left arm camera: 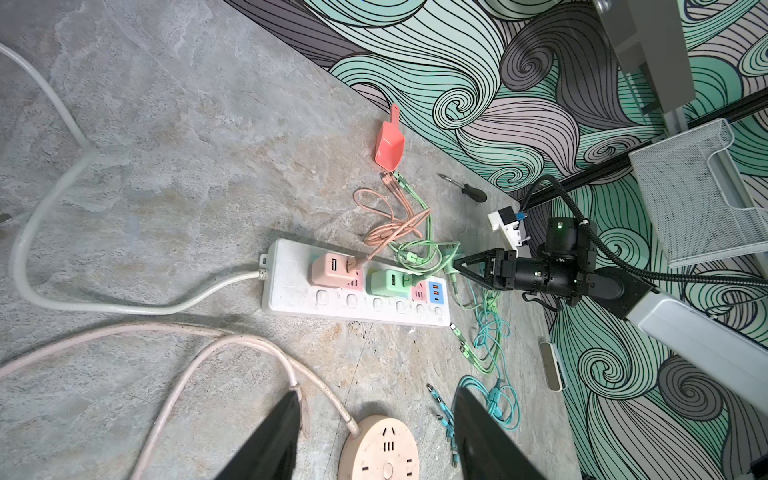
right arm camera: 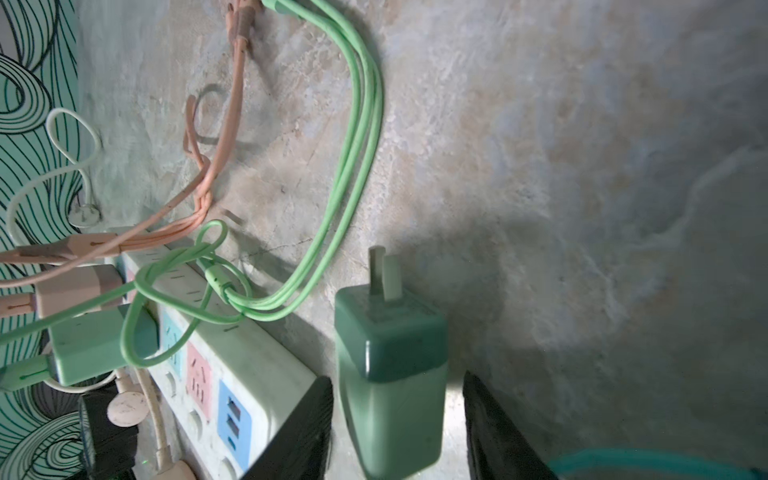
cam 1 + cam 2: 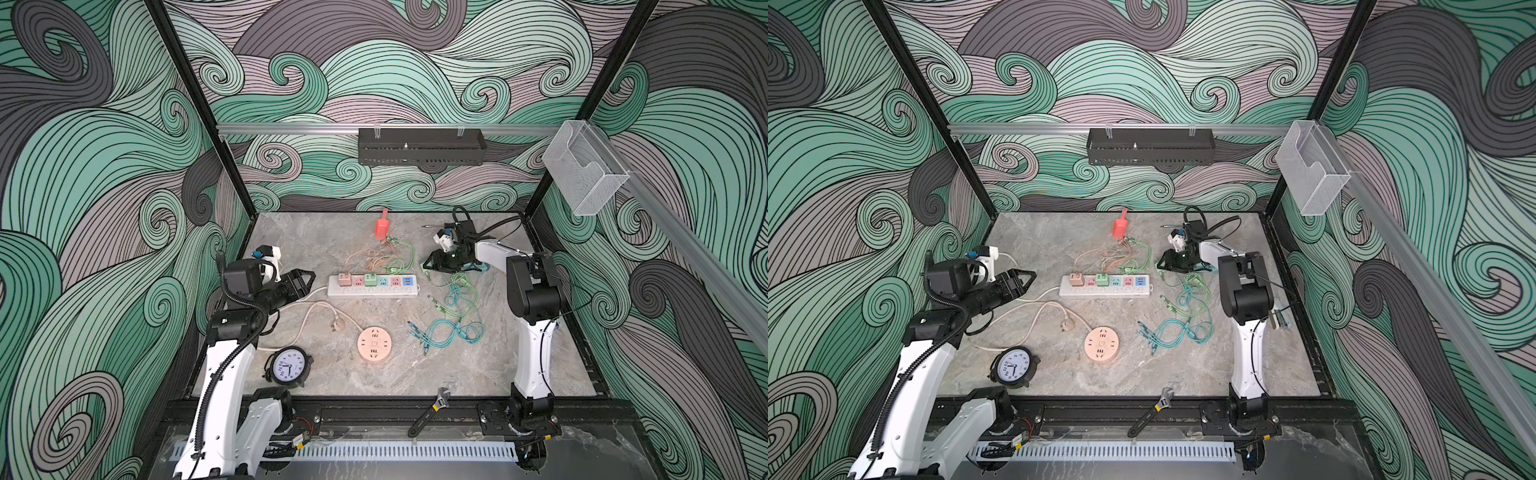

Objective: Insert the plug
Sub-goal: 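Lift the light green charger off the table with the right gripper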

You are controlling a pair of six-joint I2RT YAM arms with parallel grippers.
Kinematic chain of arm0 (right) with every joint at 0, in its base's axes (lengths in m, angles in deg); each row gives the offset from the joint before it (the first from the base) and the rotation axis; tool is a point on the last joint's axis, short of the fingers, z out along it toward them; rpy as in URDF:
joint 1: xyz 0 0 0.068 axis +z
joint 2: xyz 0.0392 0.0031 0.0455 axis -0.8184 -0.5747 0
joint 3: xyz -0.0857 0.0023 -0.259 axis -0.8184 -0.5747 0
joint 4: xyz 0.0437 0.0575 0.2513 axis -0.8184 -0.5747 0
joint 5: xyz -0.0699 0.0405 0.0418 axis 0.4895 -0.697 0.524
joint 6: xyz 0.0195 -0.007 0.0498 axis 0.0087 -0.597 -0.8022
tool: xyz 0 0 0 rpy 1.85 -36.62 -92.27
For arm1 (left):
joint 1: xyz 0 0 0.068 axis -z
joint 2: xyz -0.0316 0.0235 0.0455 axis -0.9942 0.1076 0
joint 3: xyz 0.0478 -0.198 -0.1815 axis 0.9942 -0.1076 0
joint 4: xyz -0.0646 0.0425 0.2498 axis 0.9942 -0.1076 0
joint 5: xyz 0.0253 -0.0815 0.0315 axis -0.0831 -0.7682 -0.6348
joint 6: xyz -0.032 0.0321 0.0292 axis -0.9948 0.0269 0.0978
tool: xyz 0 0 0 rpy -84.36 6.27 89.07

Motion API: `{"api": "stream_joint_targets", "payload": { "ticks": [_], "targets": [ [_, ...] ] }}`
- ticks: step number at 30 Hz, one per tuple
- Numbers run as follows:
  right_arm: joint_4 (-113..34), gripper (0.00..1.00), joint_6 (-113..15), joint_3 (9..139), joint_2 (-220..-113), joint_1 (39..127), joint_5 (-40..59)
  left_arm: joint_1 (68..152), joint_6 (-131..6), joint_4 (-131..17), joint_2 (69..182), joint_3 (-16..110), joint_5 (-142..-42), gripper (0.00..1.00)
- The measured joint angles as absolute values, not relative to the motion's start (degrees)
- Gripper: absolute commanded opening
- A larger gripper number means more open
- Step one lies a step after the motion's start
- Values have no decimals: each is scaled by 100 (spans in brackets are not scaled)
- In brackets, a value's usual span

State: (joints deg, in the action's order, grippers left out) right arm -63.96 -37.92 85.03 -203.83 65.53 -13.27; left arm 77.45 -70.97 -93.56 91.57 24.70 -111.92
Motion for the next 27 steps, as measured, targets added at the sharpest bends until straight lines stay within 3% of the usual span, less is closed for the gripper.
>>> {"api": "stream_joint_targets", "payload": {
  "ticks": [7, 12, 19, 27],
  "targets": [
    [-6718, 72, -3492, 8540, -20032, 6636, -497, 7745, -7099, -9328, 9172, 2451, -11201, 62],
    [-7137, 74, -3265, 8921, -19876, 6920, 401, 7745, -7099, -9295, 9177, 2394, -11227, 62],
    [-7732, 74, -3125, 9478, -19894, 7478, 1486, 7745, -7095, -9295, 9177, 2381, -11253, 62],
    [-7981, 69, -3141, 9920, -20366, 7587, 1962, 7745, -7007, -9348, 9177, 2381, -11253, 62]
  ]
}}
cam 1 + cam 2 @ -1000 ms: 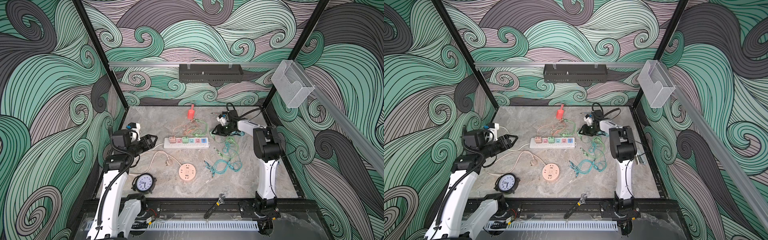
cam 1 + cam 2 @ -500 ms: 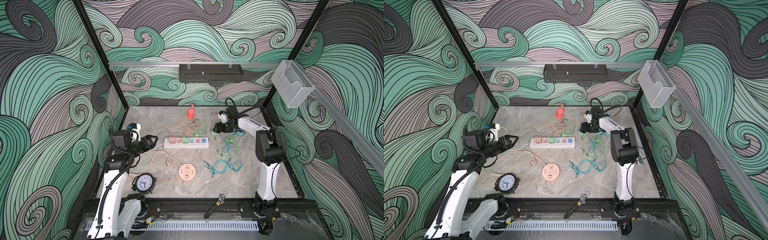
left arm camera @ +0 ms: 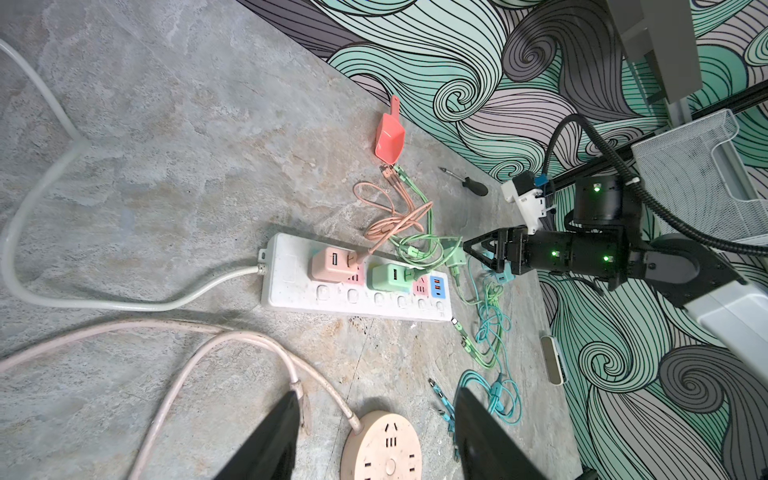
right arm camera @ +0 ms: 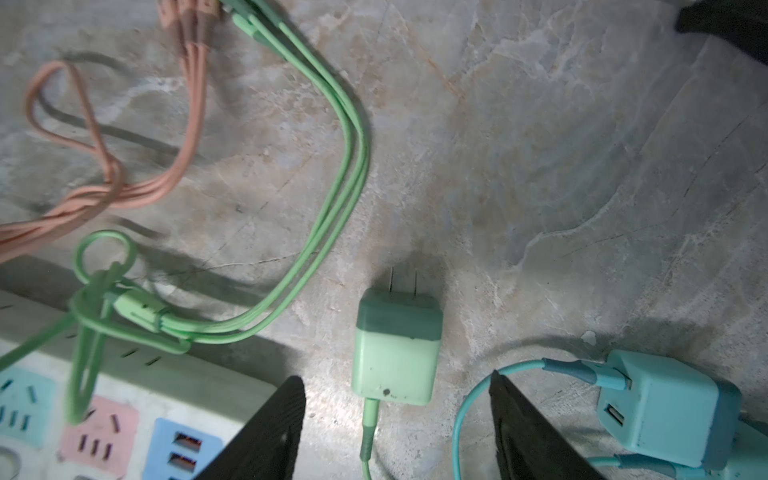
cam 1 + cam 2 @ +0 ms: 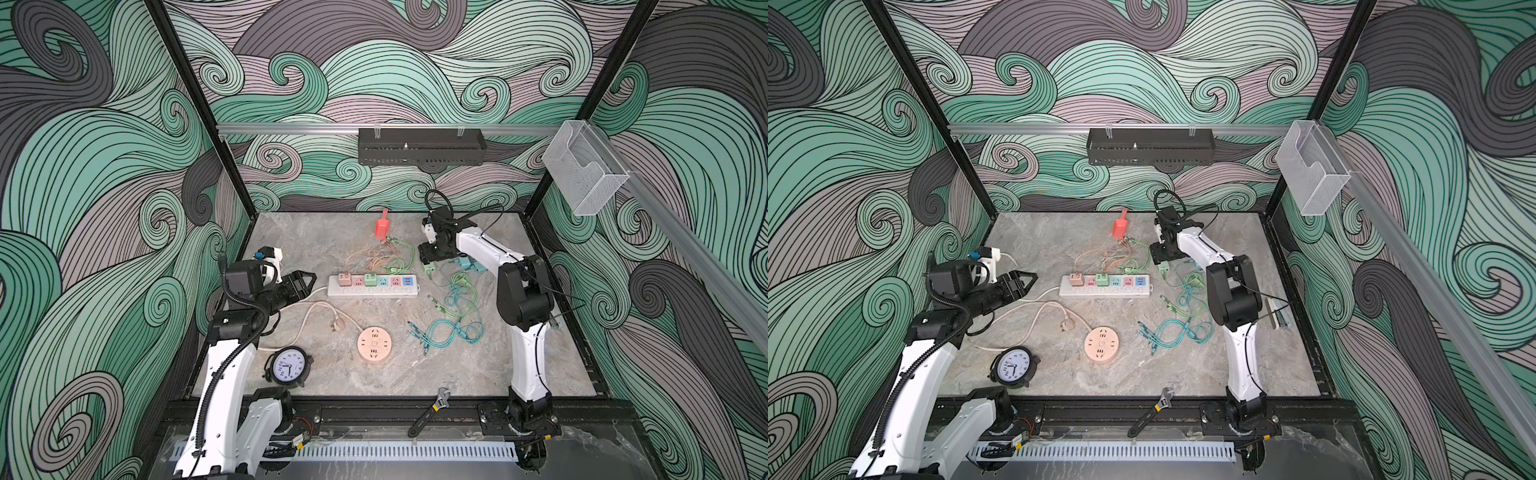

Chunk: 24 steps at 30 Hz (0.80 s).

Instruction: Insert the plug

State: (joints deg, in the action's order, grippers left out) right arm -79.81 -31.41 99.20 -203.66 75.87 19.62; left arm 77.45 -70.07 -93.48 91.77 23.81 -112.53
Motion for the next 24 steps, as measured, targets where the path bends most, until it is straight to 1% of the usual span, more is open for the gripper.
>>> {"api": "stream_joint_targets", "payload": {
  "ticks": [10, 18, 24],
  "targets": [
    [-8173, 63, -3265, 10094, -20952, 7591, 2045, 7745, -6924, -9402, 9177, 2381, -11253, 62],
    [-8173, 49, -3353, 10272, -21035, 7591, 1988, 7745, -6870, -9424, 9177, 2381, -11253, 62],
    [-8176, 40, -3359, 10289, -21035, 7605, 2021, 7745, -6839, -9429, 9177, 2381, -11251, 62]
  ]
}}
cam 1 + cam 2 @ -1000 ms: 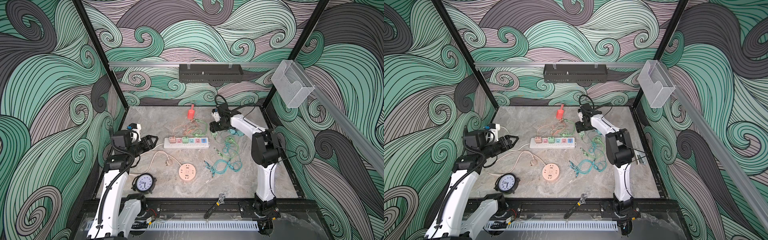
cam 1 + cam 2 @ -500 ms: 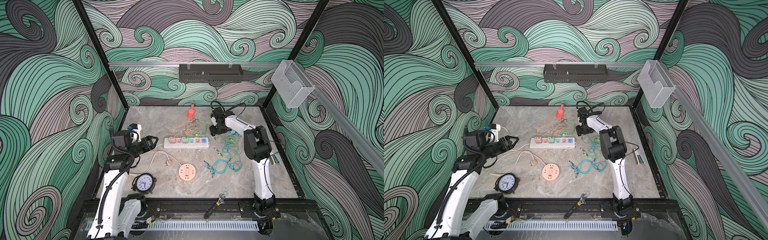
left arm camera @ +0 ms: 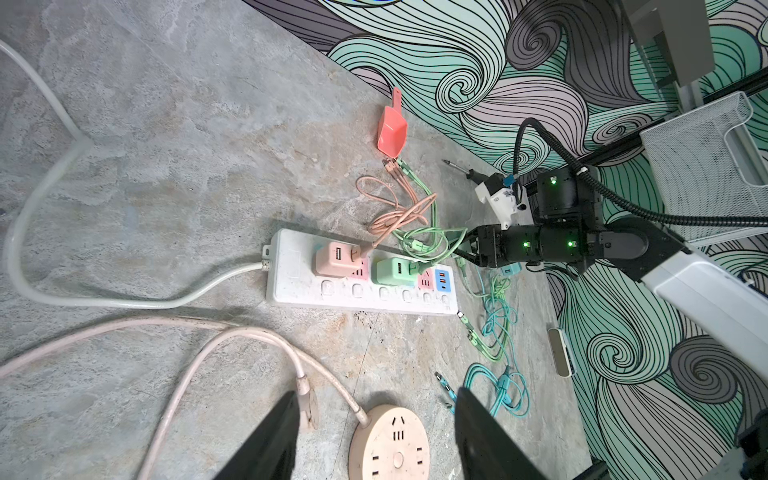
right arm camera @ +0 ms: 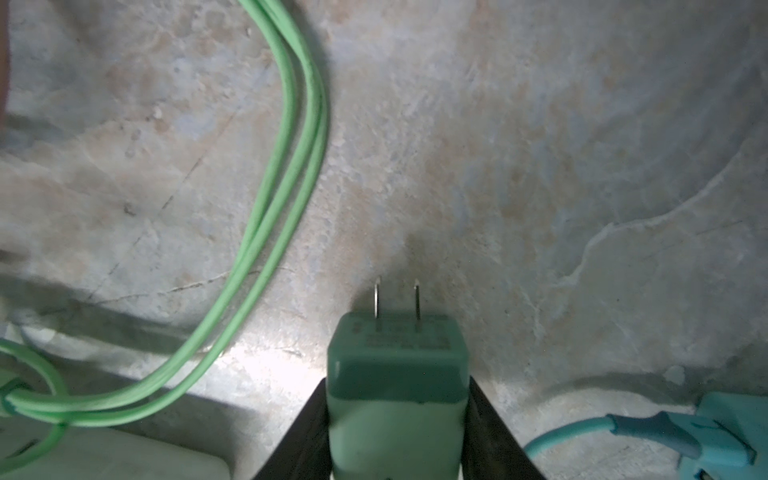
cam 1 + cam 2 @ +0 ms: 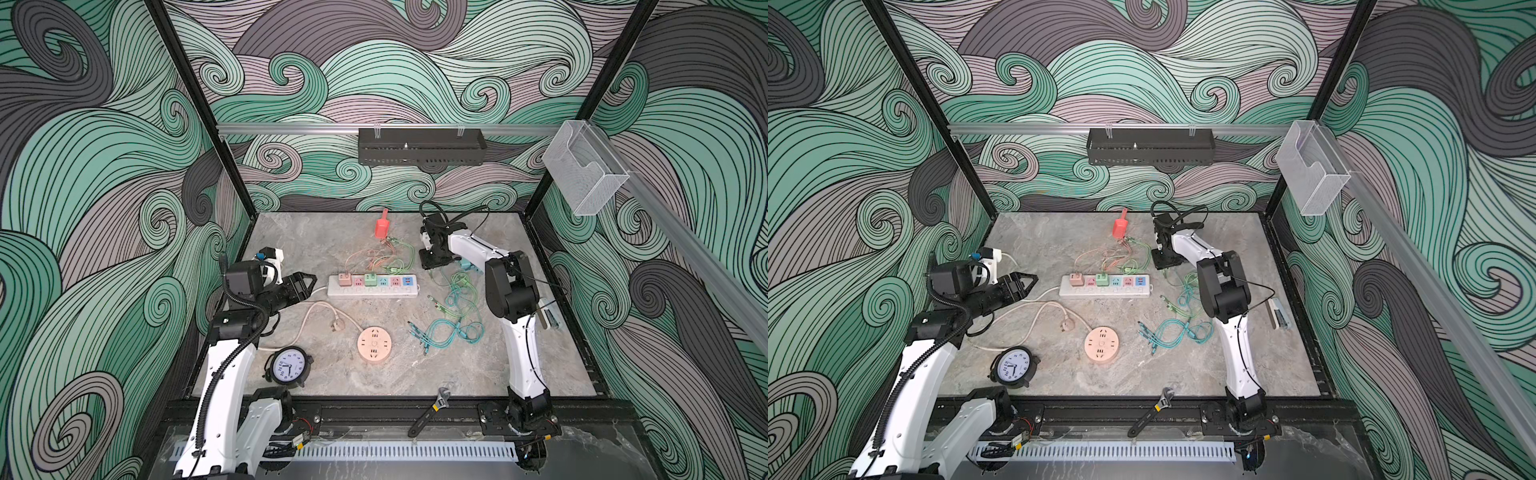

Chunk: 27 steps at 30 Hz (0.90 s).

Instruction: Insert the plug

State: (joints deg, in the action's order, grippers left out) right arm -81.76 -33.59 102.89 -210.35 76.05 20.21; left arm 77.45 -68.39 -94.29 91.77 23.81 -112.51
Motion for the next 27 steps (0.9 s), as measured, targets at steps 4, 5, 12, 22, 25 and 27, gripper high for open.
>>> {"api": "stream_joint_targets", "payload": {
  "ticks": [4, 5, 12, 22, 25, 27],
  "targets": [
    [-8176, 36, -3342, 10287, -21035, 7620, 2067, 7745, -6839, -9429, 9177, 2381, -11251, 62],
    [-8173, 36, -3331, 10287, -21030, 7624, 2080, 7745, -6839, -9429, 9177, 2381, -11251, 62],
    [-8217, 32, -3224, 10073, -20724, 7624, 2119, 7745, -6859, -9426, 9183, 2381, -11251, 62],
    [-8263, 32, -3038, 9758, -19159, 7624, 2227, 7745, -6979, -9420, 9203, 2381, -11271, 62],
    [-8263, 31, -2981, 9655, -18694, 7624, 2336, 7745, -7027, -9418, 9194, 2381, -11304, 62],
    [-8263, 31, -2953, 9566, -18405, 7622, 2423, 7745, -7058, -9415, 9194, 2381, -11321, 62]
  ]
}}
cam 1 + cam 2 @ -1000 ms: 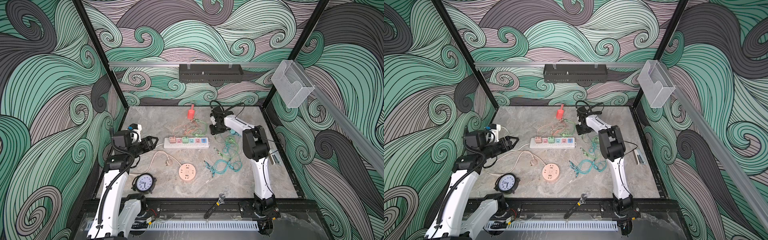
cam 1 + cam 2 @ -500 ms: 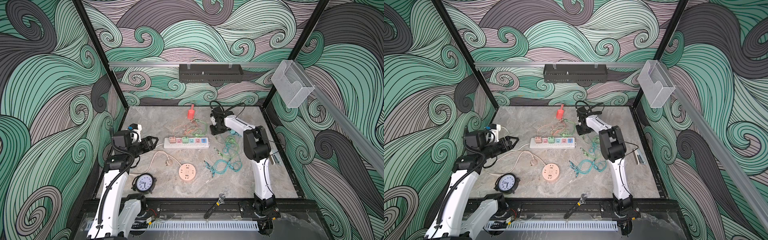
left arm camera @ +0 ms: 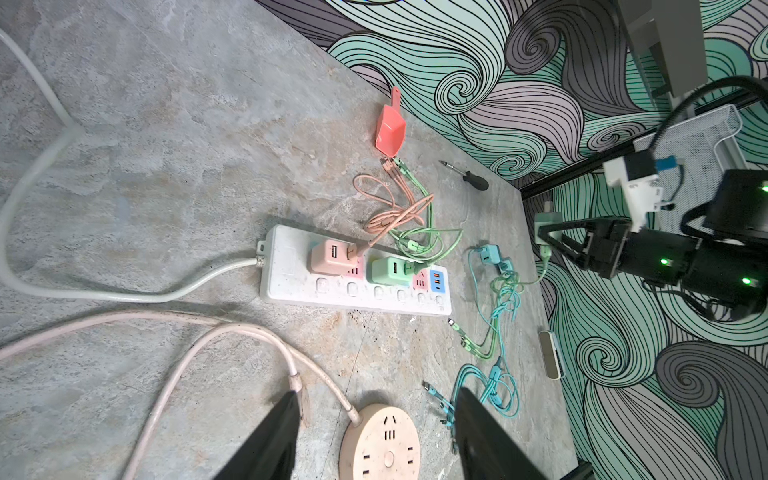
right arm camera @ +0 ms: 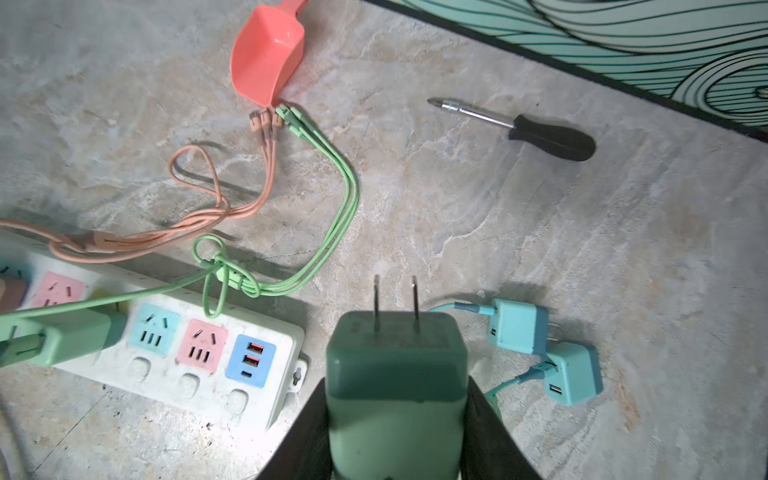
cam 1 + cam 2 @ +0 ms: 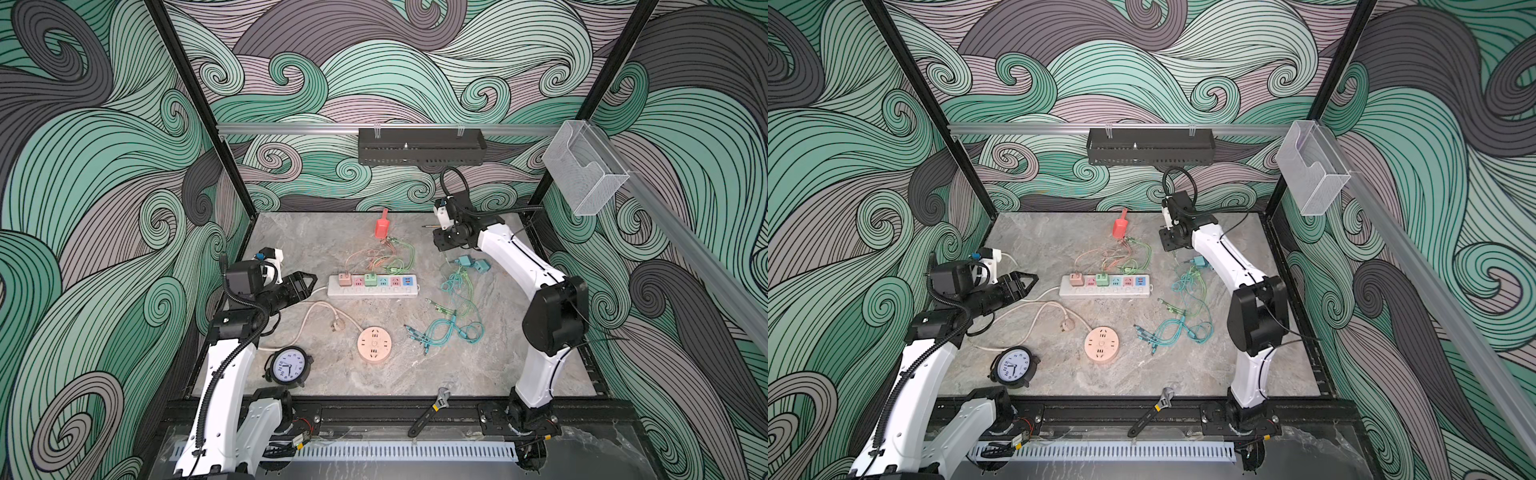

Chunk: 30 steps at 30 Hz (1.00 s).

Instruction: Insert the plug

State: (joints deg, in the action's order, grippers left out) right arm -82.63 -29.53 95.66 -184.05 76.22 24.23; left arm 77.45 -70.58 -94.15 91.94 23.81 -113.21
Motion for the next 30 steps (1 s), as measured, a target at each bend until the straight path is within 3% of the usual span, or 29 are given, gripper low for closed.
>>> {"api": "stream_joint_targets", "payload": {
  "ticks": [14, 25, 30],
  "targets": [
    [-7996, 29, -2852, 9061, -16976, 7482, 2366, 7745, -7211, -9243, 9194, 2370, -11588, 62],
    [-7684, 29, -3058, 8685, -16561, 7185, 1986, 7789, -7361, -8878, 9266, 2184, -12318, 61],
    [-7612, 29, -3235, 8637, -16436, 7028, 1660, 8200, -7322, -8755, 9310, 2182, -12521, 61]
  ]
}}
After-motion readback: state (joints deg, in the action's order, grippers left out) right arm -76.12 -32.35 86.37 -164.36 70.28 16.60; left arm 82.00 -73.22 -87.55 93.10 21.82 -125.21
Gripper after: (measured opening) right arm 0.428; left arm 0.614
